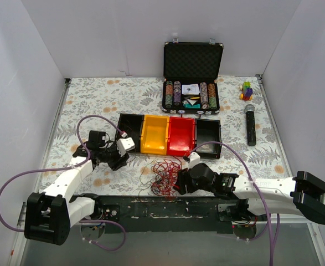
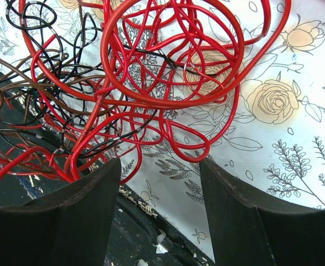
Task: Untangle the cables
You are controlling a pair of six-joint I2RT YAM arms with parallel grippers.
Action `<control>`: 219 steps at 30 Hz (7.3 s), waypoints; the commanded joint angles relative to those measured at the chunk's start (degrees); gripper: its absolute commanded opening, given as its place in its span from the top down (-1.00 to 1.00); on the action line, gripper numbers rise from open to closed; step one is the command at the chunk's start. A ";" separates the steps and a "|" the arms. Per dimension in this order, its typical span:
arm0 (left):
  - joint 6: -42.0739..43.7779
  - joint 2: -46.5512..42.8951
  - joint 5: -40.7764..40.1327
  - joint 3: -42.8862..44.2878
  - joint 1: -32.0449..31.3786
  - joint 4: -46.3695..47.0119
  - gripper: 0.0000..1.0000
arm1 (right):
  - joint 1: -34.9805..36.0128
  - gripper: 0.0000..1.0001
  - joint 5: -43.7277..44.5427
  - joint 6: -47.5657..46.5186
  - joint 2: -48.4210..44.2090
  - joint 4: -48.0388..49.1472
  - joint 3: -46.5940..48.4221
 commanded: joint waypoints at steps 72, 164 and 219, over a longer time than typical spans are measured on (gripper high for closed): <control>-11.75 7.07 1.01 15.20 0.38 5.46 1.00 | 0.31 -0.36 -1.22 -0.15 0.60 -6.55 -1.65; -4.01 31.60 -45.76 19.95 -26.70 37.65 0.27 | 0.31 -0.36 0.27 0.73 0.86 -8.04 -1.92; -25.55 18.42 -28.45 27.69 -16.15 16.20 -0.47 | 0.31 -0.36 0.01 0.64 2.62 -8.57 -1.04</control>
